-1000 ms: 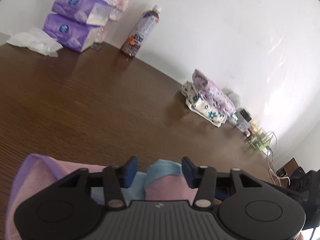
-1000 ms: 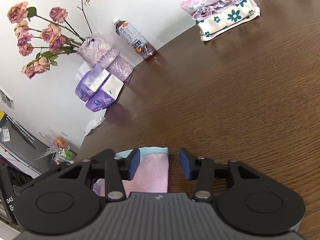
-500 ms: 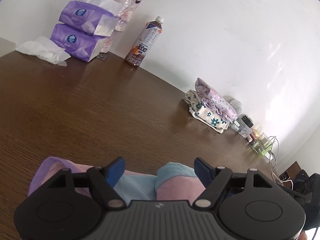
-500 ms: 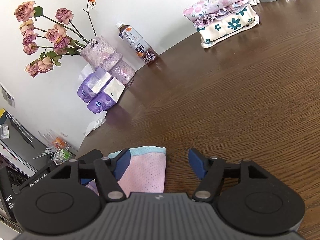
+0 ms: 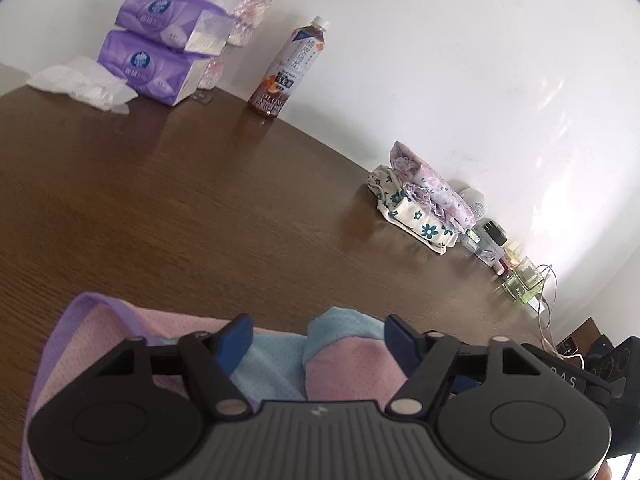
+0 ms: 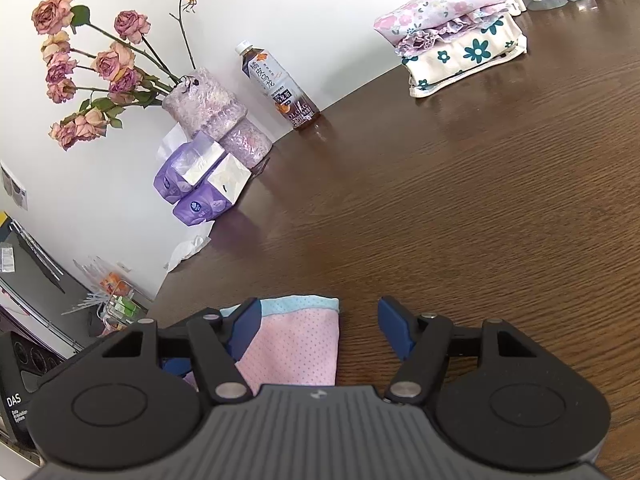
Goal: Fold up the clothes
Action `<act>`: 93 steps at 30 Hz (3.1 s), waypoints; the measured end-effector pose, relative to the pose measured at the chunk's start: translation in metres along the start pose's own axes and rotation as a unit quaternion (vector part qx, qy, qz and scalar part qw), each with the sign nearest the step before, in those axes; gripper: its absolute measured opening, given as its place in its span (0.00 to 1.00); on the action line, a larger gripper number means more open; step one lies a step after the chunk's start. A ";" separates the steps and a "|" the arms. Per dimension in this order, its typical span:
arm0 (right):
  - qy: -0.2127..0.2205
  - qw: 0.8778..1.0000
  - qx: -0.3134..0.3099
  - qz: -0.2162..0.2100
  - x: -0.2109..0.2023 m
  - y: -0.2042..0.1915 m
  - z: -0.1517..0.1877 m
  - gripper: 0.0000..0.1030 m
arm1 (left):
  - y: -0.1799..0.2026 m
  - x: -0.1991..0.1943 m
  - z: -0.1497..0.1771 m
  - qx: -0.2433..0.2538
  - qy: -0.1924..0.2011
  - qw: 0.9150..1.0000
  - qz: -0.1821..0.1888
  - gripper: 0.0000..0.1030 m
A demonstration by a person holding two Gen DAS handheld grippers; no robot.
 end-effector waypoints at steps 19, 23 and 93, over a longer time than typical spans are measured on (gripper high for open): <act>0.001 1.000 0.009 -0.003 -0.003 0.005 0.000 0.62 | -0.002 -0.002 -0.001 0.003 0.004 1.000 -0.011 0.66; 0.004 1.000 0.008 0.000 -0.005 0.005 -0.001 0.65 | -0.002 -0.003 -0.001 0.003 0.004 1.000 -0.009 0.69; 0.003 0.997 -0.055 0.045 -0.040 -0.014 0.019 0.73 | 0.028 -0.036 0.020 0.059 -0.003 0.998 -0.015 0.71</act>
Point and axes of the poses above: each gripper's, at about its wrist camera, not at the fingertips, and x roughly the way its jaws point, y to its right, z to its underside, the point moved 2 cm from there along x, roughly the way its jaws point, and after that the axes turned 1 degree about y, right-handed, at the moved point
